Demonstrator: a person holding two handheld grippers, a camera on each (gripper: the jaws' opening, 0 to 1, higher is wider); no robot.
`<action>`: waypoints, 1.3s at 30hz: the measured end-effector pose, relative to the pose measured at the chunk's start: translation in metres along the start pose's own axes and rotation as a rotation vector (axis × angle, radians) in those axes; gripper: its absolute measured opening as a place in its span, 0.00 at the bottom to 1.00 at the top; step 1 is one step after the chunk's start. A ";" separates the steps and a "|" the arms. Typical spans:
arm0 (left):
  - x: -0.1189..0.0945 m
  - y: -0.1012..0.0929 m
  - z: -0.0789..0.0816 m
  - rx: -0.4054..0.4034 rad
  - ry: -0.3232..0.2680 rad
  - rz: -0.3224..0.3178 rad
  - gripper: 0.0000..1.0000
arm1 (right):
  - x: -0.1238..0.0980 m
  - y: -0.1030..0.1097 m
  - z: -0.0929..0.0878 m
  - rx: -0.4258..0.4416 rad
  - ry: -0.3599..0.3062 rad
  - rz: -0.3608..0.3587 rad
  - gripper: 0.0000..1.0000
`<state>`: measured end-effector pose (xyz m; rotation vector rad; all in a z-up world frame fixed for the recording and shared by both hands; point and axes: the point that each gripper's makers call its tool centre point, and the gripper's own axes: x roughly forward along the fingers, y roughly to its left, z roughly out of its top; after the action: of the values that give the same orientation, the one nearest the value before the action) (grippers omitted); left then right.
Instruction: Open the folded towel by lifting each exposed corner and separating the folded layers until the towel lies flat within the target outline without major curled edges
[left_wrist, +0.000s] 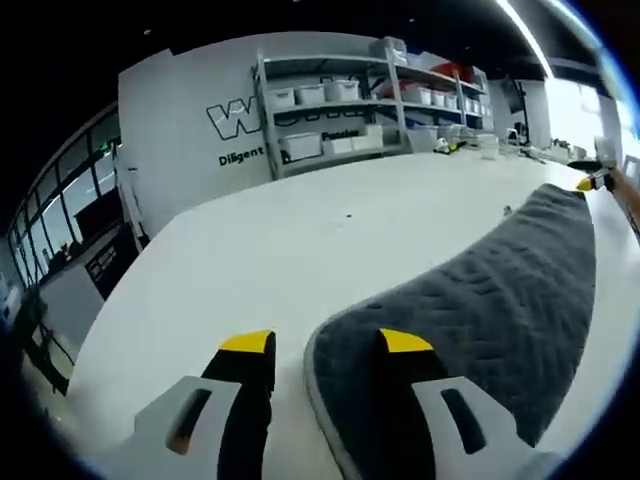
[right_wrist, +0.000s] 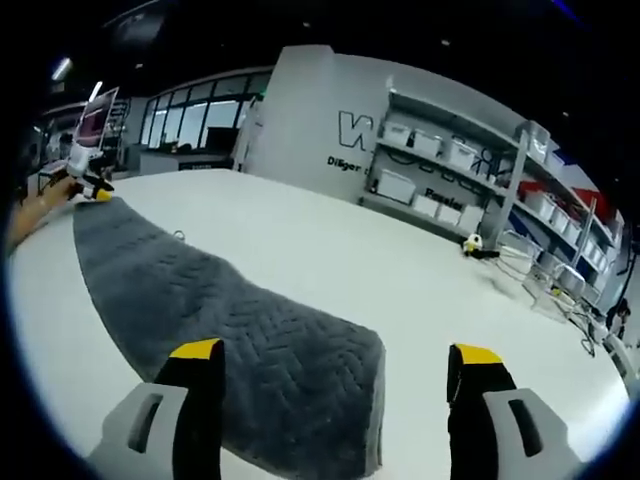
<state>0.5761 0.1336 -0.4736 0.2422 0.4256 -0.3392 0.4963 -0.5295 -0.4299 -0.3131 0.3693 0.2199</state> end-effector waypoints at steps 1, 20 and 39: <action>0.001 0.000 0.000 -0.003 0.000 -0.004 0.35 | 0.000 0.000 0.000 -0.002 0.001 -0.002 0.93; 0.006 -0.028 -0.005 0.187 -0.008 -0.066 0.04 | 0.011 -0.003 -0.006 0.010 0.034 0.004 0.85; 0.007 -0.028 -0.005 0.190 -0.019 -0.062 0.03 | 0.060 -0.009 -0.004 0.079 0.059 0.009 0.35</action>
<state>0.5704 0.1075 -0.4855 0.4111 0.3826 -0.4433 0.5522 -0.5300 -0.4545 -0.2405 0.4365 0.2051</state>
